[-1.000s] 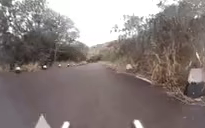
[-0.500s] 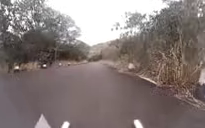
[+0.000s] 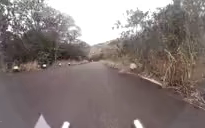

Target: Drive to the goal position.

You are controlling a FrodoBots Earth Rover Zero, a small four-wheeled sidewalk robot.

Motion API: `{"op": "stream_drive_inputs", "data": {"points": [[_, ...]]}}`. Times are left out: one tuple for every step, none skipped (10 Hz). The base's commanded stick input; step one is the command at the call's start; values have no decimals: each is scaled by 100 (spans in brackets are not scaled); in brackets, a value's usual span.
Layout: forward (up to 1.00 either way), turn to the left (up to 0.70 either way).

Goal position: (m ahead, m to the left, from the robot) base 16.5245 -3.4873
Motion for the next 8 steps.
{"op": "stream_drive_inputs", "data": {"points": [[50,0],[50,0],[50,0],[50,0],[50,0],[50,0],[50,-19],[50,-50]]}}
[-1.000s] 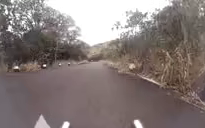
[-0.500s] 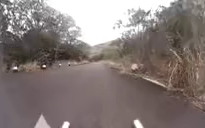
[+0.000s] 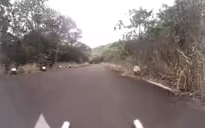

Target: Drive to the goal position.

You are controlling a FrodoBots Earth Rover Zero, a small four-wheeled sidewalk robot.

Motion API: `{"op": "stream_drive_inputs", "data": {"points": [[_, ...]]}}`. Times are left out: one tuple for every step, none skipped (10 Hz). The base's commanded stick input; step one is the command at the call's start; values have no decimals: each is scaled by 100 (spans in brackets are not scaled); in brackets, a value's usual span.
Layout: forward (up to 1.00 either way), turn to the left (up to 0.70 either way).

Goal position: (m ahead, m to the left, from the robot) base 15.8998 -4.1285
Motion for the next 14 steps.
{"op": "stream_drive_inputs", "data": {"points": [[50,-50],[50,-50],[50,-50],[50,-39],[50,-9],[50,0],[50,0],[50,0],[50,0],[50,0],[50,0],[50,0],[50,0],[50,0]]}}
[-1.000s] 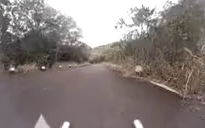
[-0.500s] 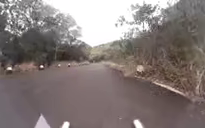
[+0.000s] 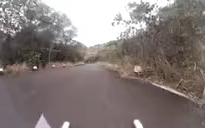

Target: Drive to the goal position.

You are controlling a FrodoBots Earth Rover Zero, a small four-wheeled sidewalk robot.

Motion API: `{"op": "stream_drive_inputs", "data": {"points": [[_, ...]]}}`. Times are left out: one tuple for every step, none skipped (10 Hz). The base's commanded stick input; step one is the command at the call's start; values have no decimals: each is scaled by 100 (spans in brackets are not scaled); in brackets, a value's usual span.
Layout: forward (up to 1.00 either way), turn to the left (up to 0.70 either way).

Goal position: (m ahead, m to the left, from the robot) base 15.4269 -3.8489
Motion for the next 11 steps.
{"op": "stream_drive_inputs", "data": {"points": [[50,0],[50,0],[50,0],[50,0],[50,0],[50,0],[50,0],[50,0],[50,0],[50,0],[50,0]]}}
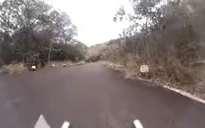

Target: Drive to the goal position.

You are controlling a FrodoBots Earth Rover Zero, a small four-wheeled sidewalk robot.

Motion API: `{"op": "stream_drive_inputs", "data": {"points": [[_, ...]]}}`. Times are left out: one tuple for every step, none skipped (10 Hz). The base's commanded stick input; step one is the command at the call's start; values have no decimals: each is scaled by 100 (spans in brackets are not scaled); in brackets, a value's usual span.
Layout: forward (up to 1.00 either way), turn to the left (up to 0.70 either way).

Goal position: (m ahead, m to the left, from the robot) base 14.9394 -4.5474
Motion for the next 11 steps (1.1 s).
{"op": "stream_drive_inputs", "data": {"points": [[50,0],[50,0],[50,0],[50,0],[50,0],[50,0],[50,0],[50,0],[50,0],[50,0],[50,0]]}}
